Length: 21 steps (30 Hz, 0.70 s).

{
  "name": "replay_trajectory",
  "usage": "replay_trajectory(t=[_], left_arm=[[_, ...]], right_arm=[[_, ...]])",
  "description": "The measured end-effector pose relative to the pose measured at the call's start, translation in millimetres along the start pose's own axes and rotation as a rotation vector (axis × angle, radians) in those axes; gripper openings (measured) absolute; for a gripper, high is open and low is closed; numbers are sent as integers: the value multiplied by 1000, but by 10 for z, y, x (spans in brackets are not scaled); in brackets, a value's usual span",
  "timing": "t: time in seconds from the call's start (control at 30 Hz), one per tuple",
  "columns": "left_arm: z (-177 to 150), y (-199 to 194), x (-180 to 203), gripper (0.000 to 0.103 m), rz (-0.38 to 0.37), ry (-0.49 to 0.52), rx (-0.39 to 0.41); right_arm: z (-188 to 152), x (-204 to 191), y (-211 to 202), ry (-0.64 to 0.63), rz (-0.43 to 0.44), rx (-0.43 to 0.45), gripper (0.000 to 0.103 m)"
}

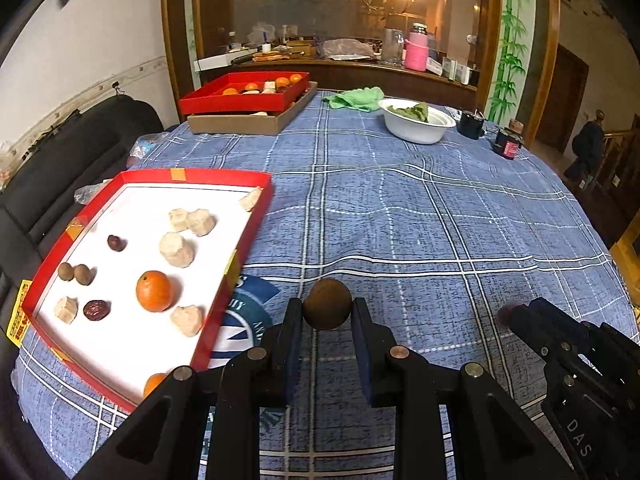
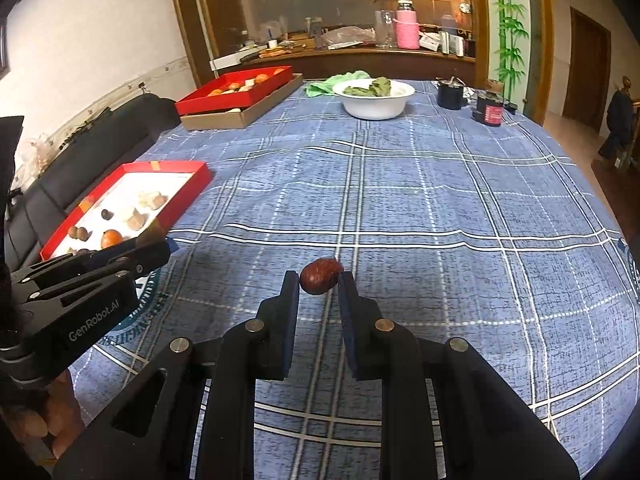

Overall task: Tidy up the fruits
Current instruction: 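Carry the red date with the right gripper while the left carries the brown fruit to the lid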

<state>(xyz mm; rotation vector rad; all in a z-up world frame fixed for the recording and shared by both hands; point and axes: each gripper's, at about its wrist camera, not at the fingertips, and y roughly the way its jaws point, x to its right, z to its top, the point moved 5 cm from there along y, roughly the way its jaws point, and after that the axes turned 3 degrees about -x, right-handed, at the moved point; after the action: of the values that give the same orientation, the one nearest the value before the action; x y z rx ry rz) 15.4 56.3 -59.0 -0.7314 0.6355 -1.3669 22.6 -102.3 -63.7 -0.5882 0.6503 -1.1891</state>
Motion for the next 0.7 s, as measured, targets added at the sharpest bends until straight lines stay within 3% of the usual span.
replay_trajectory(t=[0.47,0.7], left_arm=[[-13,-29,-325,23,20,-56,7],[-67,57,-367,23,15,-61,-8]], right_arm=[[51,-176,2,-30,16,12,19],[-58,14,321,-26,-44,-94,19]])
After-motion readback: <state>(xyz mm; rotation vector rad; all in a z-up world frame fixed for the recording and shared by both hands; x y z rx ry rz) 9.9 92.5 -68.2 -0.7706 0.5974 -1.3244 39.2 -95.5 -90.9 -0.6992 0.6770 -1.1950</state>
